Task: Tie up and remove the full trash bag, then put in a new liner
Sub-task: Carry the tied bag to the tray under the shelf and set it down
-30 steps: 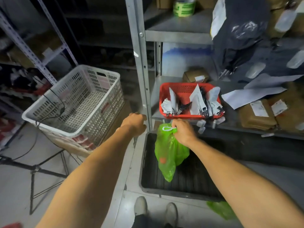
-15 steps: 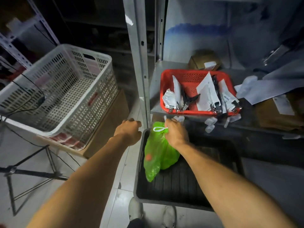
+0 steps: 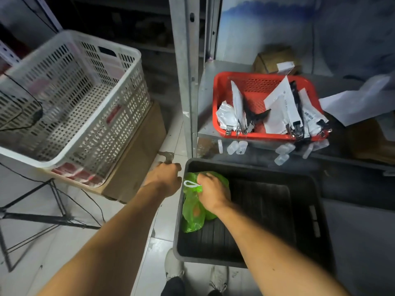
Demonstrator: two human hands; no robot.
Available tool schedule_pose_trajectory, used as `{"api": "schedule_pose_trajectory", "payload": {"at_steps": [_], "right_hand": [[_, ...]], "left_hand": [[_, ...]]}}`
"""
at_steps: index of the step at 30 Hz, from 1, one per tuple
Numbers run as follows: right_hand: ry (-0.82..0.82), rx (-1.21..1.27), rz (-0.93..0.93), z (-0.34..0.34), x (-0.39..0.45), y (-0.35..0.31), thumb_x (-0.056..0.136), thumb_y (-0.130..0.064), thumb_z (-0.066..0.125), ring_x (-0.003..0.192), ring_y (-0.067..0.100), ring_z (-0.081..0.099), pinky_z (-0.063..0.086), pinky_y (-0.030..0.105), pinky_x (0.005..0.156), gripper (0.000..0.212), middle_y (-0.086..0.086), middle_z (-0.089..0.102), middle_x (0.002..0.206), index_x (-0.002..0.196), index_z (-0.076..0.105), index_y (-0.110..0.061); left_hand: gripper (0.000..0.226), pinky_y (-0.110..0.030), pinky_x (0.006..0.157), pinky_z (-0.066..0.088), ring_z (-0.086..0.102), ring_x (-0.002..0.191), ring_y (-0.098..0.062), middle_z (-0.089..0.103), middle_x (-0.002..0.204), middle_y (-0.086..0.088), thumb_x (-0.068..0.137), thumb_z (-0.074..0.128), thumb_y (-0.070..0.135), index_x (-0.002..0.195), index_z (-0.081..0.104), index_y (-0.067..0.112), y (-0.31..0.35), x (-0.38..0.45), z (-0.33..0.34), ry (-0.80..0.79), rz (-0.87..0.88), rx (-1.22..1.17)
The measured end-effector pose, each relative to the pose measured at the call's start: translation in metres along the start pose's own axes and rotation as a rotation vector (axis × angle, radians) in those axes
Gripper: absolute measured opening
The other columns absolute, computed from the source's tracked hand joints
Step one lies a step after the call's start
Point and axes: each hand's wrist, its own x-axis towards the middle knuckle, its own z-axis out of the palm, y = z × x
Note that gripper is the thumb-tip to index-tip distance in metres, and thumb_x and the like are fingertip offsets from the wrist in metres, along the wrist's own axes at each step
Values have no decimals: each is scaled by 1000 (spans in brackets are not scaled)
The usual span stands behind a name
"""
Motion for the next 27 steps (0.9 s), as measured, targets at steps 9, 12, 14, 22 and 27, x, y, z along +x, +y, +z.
{"api": "schedule_pose_trajectory", "payload": {"at_steps": [9,12,14,22,27], "right_hand": [[-43,60,2,-11,-12,5,79,-17,71,106,24,58,52,37,84,35,-2,51,115,109,54,-25],[-37,84,-13,-22,-22,6,79,-22,73,111,22,56,52,37,88,48,-4,48,122,122,52,-29],[-29,91,-29,-31,-29,8,79,-25,73,115,22,53,51,36,91,52,-3,47,125,126,51,-30],[9,-54,-40,-95,-72,34,82,-35,65,125,27,44,45,40,101,60,0,44,138,138,45,-28],[118,-113,38,-154,-102,58,85,-42,60,131,29,41,41,41,104,61,3,42,144,141,41,-27]], "left_hand": [[43,-40,97,45,48,124,-31,55,133,-7,89,52,29,132,55,26,-12,-13,-21,-3,-68,-10],[43,-39,97,44,49,124,-30,55,135,-7,89,52,29,132,55,26,-6,-18,-34,13,-77,-17],[44,-39,98,45,49,125,-30,55,136,-7,88,53,29,132,55,25,2,-23,-44,30,-74,-22],[40,-39,98,47,50,124,-30,59,131,-7,87,56,33,126,59,29,64,-50,-86,93,-10,-16],[43,-38,97,47,55,119,-33,60,130,-11,84,61,35,126,60,25,109,-72,-120,141,76,42]]}}
